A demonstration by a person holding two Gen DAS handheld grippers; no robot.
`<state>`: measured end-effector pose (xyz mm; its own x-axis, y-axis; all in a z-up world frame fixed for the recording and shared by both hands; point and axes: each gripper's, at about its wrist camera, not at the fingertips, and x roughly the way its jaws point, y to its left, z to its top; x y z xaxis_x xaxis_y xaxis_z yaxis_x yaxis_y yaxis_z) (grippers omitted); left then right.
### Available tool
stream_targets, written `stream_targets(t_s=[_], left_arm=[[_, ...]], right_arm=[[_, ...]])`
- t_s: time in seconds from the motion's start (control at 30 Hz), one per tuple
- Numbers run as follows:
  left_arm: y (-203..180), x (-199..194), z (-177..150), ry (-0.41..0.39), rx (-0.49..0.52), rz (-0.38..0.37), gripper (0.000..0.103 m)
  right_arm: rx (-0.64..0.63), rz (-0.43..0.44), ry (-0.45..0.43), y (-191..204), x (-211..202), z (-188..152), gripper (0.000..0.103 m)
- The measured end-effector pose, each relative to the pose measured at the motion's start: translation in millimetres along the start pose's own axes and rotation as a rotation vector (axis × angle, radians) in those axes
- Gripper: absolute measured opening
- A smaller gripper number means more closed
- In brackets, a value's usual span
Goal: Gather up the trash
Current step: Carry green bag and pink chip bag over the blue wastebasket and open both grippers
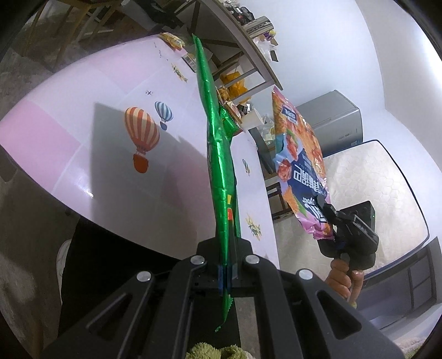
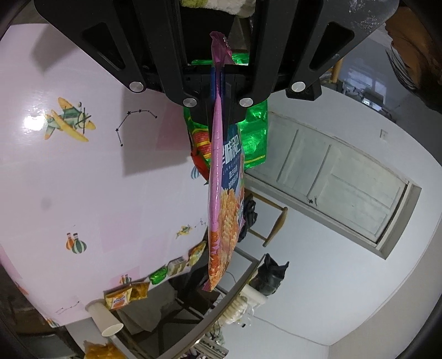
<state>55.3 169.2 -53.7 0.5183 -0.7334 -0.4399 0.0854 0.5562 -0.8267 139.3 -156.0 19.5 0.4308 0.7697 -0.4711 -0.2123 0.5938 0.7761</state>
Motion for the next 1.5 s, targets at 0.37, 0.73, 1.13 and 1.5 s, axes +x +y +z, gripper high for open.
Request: stream_targets(t_s=[0.37,0.73,1.13,1.5], left_arm=[[-11,11,9,-0.013,0.045,0.004,0.001],[-95,68,19,0.057,0.244,-0.078,0.001],[-205,214,-29,0.3,0.426,-0.159,0.001],[-224,281,-69,0.377,0.511,-0.064,0.001]], right_arm=[[0.009,-0.006,-0.08,0,-29,2,0.001],[0.091,-0.145,-0.38,-28,-170,-25,0.001],[0.391,-0.463,-0.812,-116,-380,-149,0.001],[0.585,-0.812,-0.719,-277,-359,-147,0.001]])
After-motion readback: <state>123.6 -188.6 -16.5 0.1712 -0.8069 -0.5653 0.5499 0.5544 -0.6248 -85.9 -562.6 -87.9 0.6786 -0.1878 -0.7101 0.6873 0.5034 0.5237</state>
